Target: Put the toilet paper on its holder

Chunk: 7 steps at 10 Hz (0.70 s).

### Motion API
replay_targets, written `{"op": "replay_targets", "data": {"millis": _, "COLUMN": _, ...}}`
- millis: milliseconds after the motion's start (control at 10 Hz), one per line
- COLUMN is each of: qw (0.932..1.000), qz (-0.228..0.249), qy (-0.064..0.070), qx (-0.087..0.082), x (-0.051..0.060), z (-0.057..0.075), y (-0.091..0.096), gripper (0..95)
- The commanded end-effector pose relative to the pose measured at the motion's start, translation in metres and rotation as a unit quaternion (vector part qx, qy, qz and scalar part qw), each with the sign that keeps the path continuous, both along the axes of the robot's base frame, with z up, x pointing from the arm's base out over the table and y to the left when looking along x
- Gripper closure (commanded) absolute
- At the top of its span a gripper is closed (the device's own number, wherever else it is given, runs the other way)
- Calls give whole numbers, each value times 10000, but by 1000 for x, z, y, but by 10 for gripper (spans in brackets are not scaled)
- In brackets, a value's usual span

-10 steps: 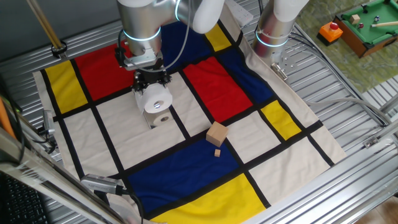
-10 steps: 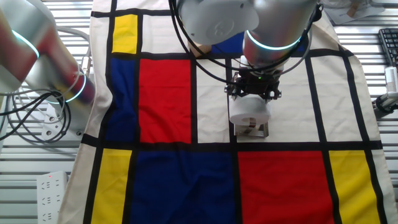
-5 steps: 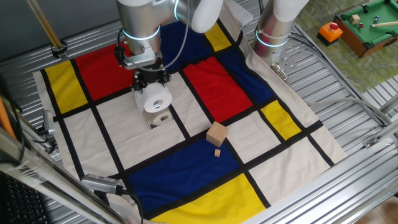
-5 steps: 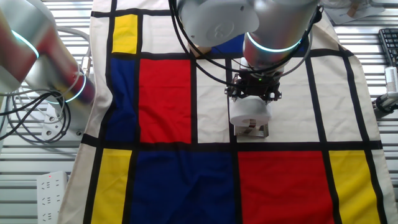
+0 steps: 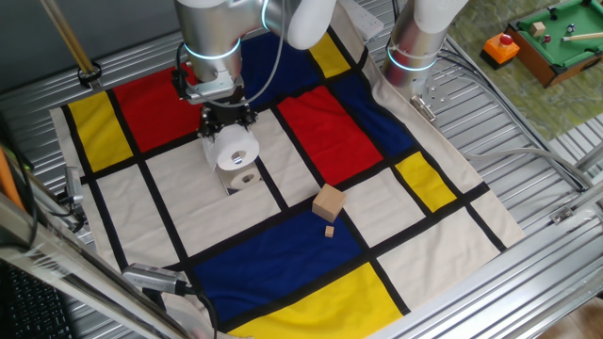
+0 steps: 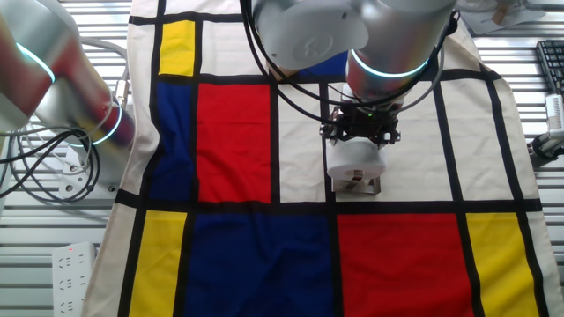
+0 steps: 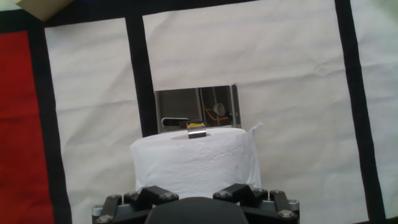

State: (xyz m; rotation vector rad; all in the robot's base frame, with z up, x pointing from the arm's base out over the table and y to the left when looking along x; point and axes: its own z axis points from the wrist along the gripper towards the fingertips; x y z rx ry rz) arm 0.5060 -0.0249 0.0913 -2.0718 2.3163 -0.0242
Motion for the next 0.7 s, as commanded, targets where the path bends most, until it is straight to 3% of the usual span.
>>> {"op": "replay_targets", "data": {"millis": 100, "qw": 10000, "qz": -17, "qy": -10, "qx": 25, "x": 0, "z": 0, "y": 0, "gripper": 950}}
{"op": "replay_targets", "data": {"millis": 200, "qw": 10000, "qz": -11, "qy": -38, "qx": 10, "x": 0, "z": 0, "y": 0, "gripper": 950}}
{"op": "replay_targets", "data": {"millis": 400, "qw": 9999, "qz": 53, "qy": -126, "qx": -20, "x": 3, "z": 1, "y": 1, "gripper": 570}}
{"op": "replay_targets", "data": {"millis": 700, "qw": 9999, "qz": 53, "qy": -126, "qx": -20, "x": 3, "z": 1, "y": 1, "gripper": 570}}
